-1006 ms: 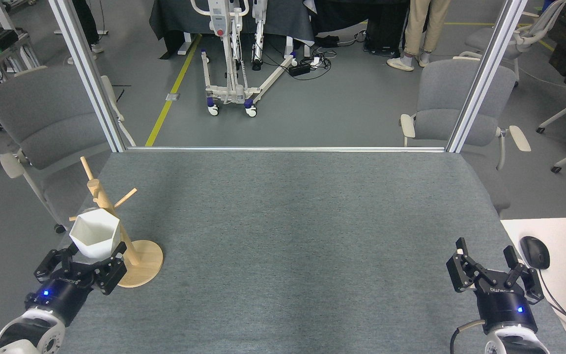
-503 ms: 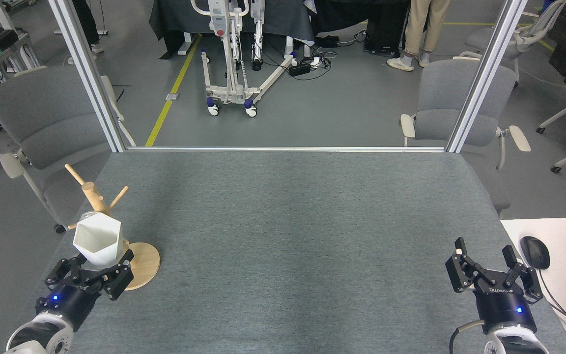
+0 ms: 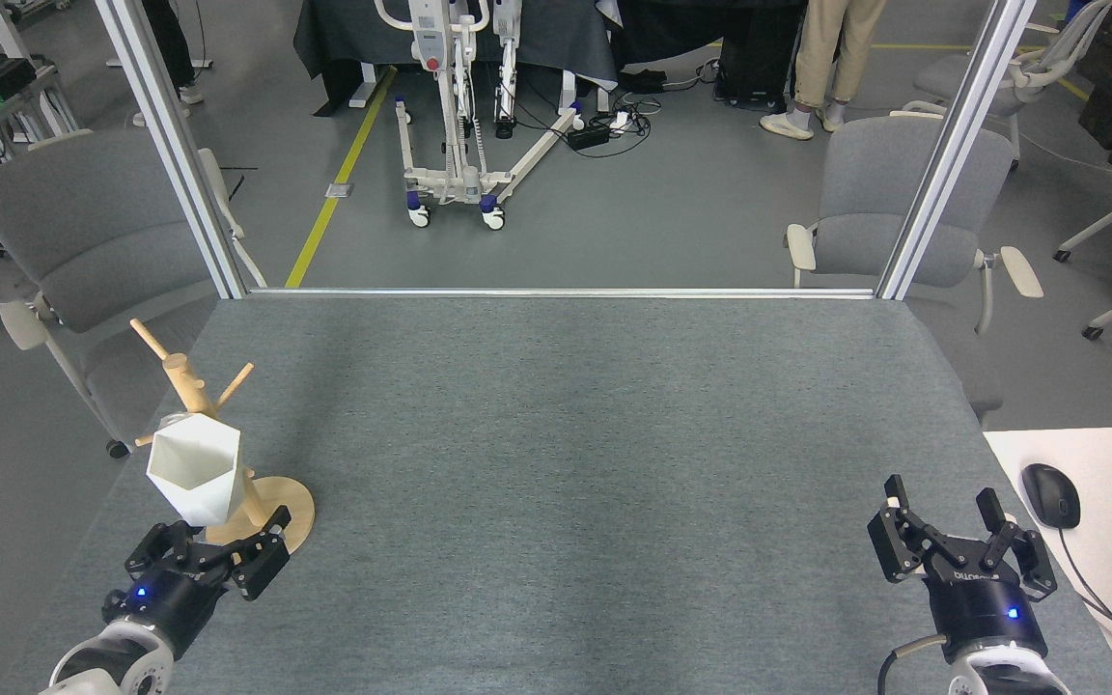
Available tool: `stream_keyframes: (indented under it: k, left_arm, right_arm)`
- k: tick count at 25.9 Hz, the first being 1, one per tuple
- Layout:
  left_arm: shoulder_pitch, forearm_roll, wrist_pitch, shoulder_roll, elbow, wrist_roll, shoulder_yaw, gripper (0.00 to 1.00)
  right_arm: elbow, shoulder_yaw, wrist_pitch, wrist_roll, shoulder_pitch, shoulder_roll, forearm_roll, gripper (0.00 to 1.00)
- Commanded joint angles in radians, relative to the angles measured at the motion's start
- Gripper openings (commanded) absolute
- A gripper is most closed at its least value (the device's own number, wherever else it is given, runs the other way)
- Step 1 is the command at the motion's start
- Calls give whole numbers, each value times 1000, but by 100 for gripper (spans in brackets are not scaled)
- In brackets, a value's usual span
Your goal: Hang cup on storage rack
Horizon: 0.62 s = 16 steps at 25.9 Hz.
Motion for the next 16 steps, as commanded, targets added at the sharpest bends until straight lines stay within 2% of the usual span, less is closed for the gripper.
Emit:
stream_keyframes:
  k: [1, 8, 13, 16]
  left_arm:
    - [7, 1, 13, -7, 1, 5, -56, 98]
    - [23, 1, 97, -74, 3, 5, -178, 98]
    - [33, 1, 206, -147, -2, 8, -286, 98]
    - [7, 1, 312, -199, -8, 8, -362, 98]
  right_arm:
    - [7, -1, -2, 3, 0, 0, 0, 99]
    - [1, 3, -4, 6, -14, 7, 2, 99]
    - [-13, 26, -45, 7, -22, 32, 8, 99]
    - [-17, 34, -50, 6, -22, 33, 8, 99]
